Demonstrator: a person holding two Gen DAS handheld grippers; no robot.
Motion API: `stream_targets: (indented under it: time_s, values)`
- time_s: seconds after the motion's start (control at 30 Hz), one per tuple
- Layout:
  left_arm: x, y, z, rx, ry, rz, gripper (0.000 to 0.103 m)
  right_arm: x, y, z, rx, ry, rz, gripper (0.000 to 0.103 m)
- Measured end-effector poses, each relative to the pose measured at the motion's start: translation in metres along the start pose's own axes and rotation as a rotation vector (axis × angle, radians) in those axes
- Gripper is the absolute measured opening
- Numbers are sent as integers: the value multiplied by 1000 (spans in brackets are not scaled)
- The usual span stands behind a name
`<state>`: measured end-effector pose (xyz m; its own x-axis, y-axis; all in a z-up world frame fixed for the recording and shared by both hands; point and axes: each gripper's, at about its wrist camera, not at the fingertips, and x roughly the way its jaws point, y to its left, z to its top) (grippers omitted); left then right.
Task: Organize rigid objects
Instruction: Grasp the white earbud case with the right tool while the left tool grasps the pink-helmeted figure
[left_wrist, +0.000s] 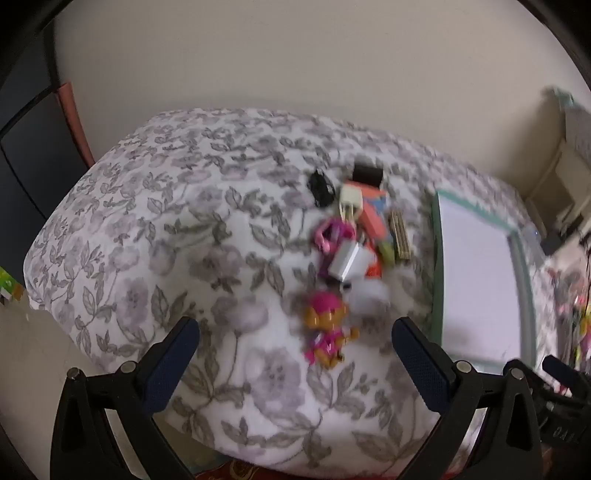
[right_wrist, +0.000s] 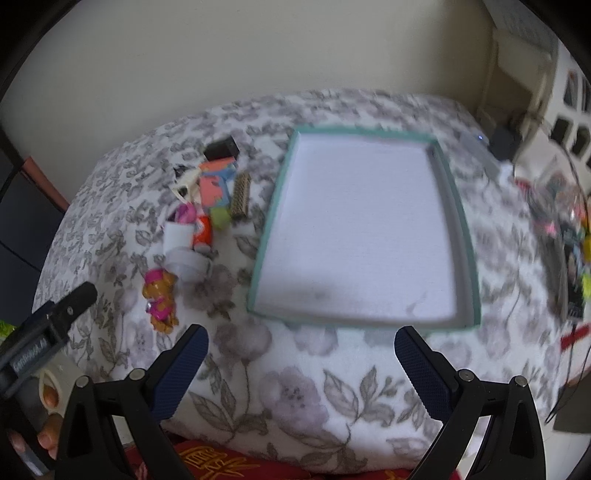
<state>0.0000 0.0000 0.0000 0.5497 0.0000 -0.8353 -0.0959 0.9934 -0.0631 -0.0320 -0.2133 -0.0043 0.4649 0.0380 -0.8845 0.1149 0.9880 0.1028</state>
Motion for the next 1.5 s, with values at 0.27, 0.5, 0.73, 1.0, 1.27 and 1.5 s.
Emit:
stream_targets:
  time_s: [0.27, 0.5, 0.73, 1.0, 1.27, 1.5]
  values:
    - [1, 13, 26, -57, 4, -37, 103, -4, 31, 35, -64, -26, 31, 102]
    - [17, 15, 42, -36, 45, 32, 103, 15, 56, 52, -100, 19, 44, 102]
    - [43, 26, 35, -58, 132, 34, 103, 33, 63, 64, -99, 28, 50, 101]
    - [81, 18, 5, -30, 209, -3, 103, 72, 67, 67, -99, 101, 80, 98]
    - [97, 11, -8, 5, 222, 3, 103, 100, 85, 67, -110, 151, 143, 96]
    - [112, 5, -16, 24, 243, -21, 103, 124, 97, 62, -114, 212, 185, 94]
